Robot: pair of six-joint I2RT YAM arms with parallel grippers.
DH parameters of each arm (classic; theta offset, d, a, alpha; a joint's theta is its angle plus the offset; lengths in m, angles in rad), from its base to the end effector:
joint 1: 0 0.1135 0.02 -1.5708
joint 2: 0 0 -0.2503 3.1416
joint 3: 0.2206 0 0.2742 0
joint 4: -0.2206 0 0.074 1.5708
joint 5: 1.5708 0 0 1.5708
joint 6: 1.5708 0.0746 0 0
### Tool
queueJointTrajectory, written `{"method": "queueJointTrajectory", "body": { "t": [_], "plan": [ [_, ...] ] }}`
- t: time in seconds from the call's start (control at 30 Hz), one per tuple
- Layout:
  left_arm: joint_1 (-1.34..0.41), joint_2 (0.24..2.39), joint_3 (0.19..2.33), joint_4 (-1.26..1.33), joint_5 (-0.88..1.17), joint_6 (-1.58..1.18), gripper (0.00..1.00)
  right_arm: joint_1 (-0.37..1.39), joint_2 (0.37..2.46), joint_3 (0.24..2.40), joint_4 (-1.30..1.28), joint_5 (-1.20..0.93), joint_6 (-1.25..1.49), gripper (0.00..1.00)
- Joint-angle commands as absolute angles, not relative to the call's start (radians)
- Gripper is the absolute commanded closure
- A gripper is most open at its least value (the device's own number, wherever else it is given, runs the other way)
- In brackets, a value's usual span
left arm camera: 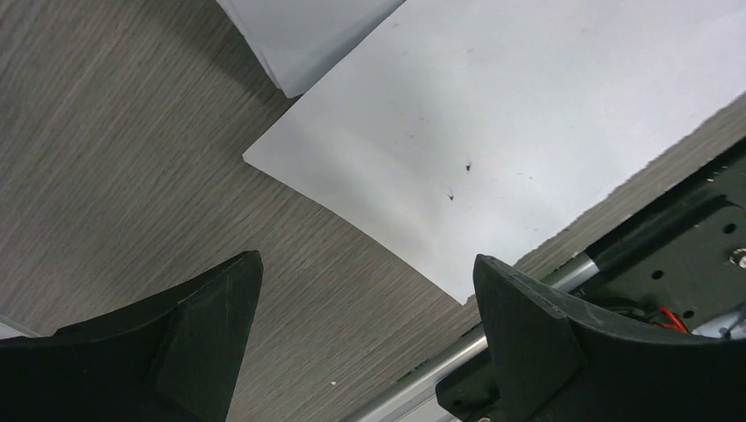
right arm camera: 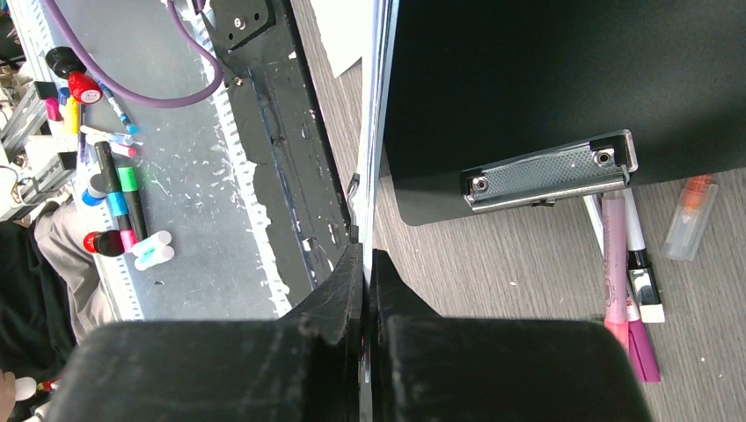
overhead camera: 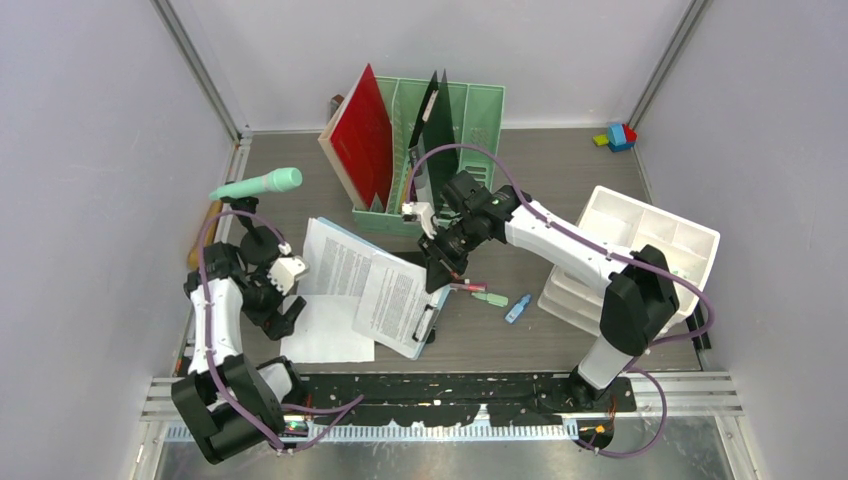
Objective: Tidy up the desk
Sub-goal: Pick up the folder from the center of the board.
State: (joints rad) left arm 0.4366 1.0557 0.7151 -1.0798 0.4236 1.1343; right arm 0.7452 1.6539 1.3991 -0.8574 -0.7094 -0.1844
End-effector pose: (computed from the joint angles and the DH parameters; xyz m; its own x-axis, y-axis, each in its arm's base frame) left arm 0.1853 0.0526 0.1581 -0.6775 0.5955 -0.4316 0.6726 0.7391 -0.0360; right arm 0.2409 0.2884 0.2365 -0.5146 -0.6641 -0.5423 -0.8350 0.2445 0.4930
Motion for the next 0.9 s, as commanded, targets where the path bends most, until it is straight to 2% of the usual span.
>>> {"method": "queueJointTrajectory", "body": {
  "t": [0.0, 0.17, 0.33, 0.87],
  "plan": [
    [0.445, 1.071, 0.668, -0.933, 0.336, 1.079, 0.06, 0.753, 1.657, 1.424, -0.805, -0.75, -0.201, 1.0],
    [0.445, 1.093, 0.625, -0.872, 0.343, 1.083, 0.06, 0.753, 1.66, 1.404, -0.804, -0.774, -0.207, 1.0],
    [0.445, 1.09, 0.592, -0.832, 0.388, 1.104, 0.09, 0.753, 1.674, 1.409, -0.813, -0.798, -0.214, 1.0],
    [0.445, 1.063, 0.553, -0.795, 0.534, 1.094, 0.49, 0.754, 1.764, 1.443, -0.814, -0.88, -0.199, 1.0]
  ]
}}
